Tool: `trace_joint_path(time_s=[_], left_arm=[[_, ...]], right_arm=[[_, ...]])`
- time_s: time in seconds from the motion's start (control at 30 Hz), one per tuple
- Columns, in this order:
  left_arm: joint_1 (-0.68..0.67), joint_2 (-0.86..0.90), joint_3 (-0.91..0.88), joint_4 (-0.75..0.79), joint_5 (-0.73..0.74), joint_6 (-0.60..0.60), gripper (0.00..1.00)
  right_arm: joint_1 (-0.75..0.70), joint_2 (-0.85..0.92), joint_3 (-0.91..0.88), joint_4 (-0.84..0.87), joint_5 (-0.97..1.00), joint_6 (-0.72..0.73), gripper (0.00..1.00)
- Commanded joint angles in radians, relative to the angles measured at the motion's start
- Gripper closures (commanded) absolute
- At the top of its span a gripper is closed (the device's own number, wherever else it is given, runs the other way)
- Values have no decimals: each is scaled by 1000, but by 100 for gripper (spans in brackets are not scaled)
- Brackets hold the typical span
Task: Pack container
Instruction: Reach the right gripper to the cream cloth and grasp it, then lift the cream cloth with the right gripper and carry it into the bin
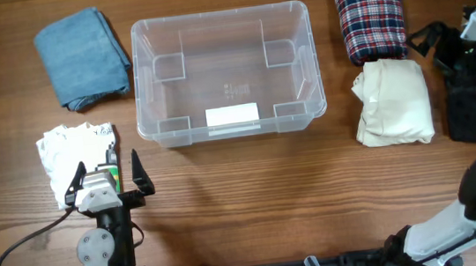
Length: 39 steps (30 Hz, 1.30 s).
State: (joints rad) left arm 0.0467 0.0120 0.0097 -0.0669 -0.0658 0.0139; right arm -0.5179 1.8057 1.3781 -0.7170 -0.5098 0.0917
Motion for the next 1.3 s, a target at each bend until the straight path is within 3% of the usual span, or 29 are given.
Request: trace_joint_path(time_s=[0.0,0.4,0.83,0.9,0.97,1.03,1.17,1.27], left_arm=[[-6,-9,-4,2,-6,5,0],[-6,-9,-4,2,-6,5,0],[-6,-9,-4,2,-6,5,0],[-6,-9,-4,2,-6,5,0],[-6,-9,-4,2,-6,5,0],[-6,-9,-4,2,-6,5,0],[-6,-9,-4,2,-6,5,0],[-6,-9,-4,2,-6,5,0]], right_arm=[[31,-8,-2,-69,233,-48,0],[66,26,-72,-16,283,-119,0],[66,167,-163,101,139,-183,1],[66,191,-163,99,99,-182,12],[66,200,-163,93,53,-175,39],[67,199,-163,92,13,-162,78],[67,199,-163,76,-65,-141,94],[67,194,-162,64,-159,-141,96]])
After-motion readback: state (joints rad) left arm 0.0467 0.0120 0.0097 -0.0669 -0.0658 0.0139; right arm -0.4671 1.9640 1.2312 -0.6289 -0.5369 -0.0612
